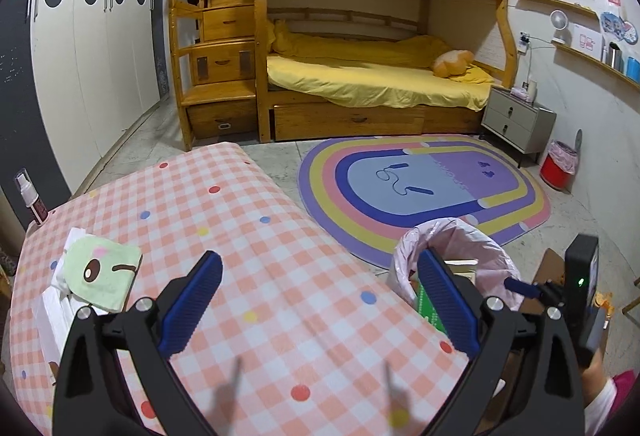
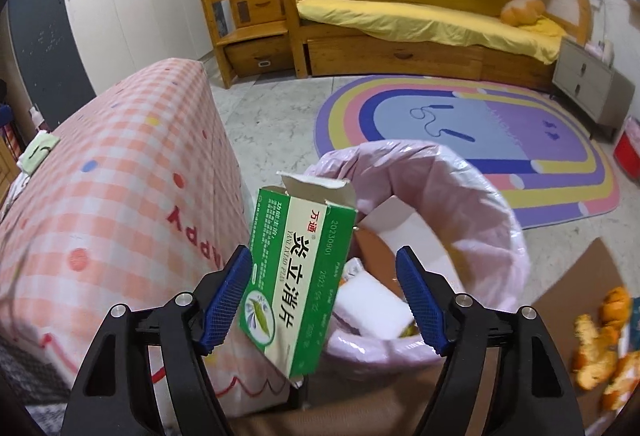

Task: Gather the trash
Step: 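Move both grippers back over the table toward the remaining items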

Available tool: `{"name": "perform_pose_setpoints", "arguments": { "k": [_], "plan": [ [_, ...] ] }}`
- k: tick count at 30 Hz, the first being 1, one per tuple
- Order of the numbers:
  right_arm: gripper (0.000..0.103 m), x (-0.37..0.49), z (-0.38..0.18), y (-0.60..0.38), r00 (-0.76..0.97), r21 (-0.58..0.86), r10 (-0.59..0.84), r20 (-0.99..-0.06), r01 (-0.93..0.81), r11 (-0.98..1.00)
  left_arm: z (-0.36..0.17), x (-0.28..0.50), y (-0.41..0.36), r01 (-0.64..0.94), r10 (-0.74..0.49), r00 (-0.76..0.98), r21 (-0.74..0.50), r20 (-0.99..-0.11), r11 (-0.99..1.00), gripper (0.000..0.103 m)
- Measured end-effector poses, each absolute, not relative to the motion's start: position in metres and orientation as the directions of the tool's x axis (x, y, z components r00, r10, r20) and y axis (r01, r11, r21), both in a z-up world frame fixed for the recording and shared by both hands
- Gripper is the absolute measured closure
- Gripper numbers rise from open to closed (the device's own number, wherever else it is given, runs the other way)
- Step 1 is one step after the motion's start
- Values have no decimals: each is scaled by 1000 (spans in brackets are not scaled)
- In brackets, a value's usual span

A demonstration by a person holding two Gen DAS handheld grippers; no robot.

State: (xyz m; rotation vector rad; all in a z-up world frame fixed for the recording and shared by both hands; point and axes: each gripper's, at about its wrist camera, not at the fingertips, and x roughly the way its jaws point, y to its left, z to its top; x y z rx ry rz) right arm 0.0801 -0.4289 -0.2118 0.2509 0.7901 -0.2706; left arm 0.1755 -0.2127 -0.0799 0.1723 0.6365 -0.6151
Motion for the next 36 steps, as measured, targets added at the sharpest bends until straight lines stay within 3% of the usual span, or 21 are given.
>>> {"name": "perform_pose_setpoints", "arguments": {
  "k": [7, 8, 9, 13, 15, 19, 23, 26, 30, 36],
  "plan": [
    [31, 99, -240, -426, 669, 122, -122, -734, 306, 944, -88, 183, -216, 563, -460, 641, -31, -615, 826, 8],
    [35, 100, -242, -427, 669, 131, -109, -735, 298, 946, -88, 184, -217, 563, -458, 640, -30, -616, 826, 8],
    [53, 102, -243, -427, 671, 139, -99, -735, 292, 946, -89, 184, -217, 559, -453, 644, -26, -616, 829, 8],
    [70, 97, -233, -423, 703, 183, -62, -709, 267, 946, -89, 186, -216, 553, -449, 648, -25, -615, 833, 8],
    [73, 92, -217, -421, 733, 178, -77, -676, 264, 948, -88, 185, -214, 552, -449, 651, -25, -612, 833, 8],
    [73, 83, -176, -424, 792, 163, -138, -595, 286, 944, -85, 183, -210, 552, -452, 659, -21, -601, 834, 8],
    [71, 85, -148, -435, 789, 45, -267, -553, 349, 936, -83, 181, -205, 550, -455, 662, -27, -596, 835, 8],
    [60, 97, -148, -447, 742, -28, -335, -581, 393, 919, -81, 180, -199, 543, -451, 665, -31, -595, 839, 8],
    [50, 97, -135, -447, 738, -40, -344, -580, 397, 917, -74, 178, -182, 516, -436, 678, -40, -592, 856, 8],
    [50, 92, -92, -408, 802, -12, -277, -529, 319, 948, -62, 172, -130, 420, -351, 740, -13, -574, 907, 8]
  ]
}}
